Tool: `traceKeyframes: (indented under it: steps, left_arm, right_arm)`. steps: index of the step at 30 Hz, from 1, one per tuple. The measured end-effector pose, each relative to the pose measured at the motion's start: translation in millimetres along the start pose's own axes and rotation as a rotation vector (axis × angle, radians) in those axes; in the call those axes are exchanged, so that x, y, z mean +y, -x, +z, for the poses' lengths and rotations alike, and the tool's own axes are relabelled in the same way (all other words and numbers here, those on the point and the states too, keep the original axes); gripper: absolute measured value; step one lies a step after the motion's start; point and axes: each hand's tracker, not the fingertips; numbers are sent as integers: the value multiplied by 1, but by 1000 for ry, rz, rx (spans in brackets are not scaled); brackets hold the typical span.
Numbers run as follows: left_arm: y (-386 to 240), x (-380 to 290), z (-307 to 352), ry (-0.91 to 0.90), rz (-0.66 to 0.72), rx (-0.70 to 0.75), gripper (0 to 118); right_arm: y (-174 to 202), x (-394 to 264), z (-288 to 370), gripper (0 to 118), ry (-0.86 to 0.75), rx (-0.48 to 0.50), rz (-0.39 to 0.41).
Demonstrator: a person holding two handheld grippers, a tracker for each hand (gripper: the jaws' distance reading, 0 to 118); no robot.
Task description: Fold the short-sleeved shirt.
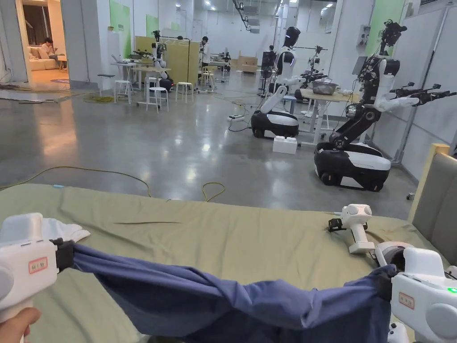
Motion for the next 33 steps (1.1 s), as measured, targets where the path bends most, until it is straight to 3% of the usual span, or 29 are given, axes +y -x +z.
traceKeyframes:
  steps: [10, 22, 33]
  left_arm:
    - [-20, 48, -10, -49, -12, -23, 5]
    - [-37, 123, -35, -96, -51, -27, 5]
    - [-63, 211, -63, -185, -131, -1, 5]
  right_arm:
    - [23, 61, 37, 3, -155, -16, 77]
    - [17, 143, 10, 3, -267, -57, 60]
    - [39, 241, -4, 3, -371, -87, 65]
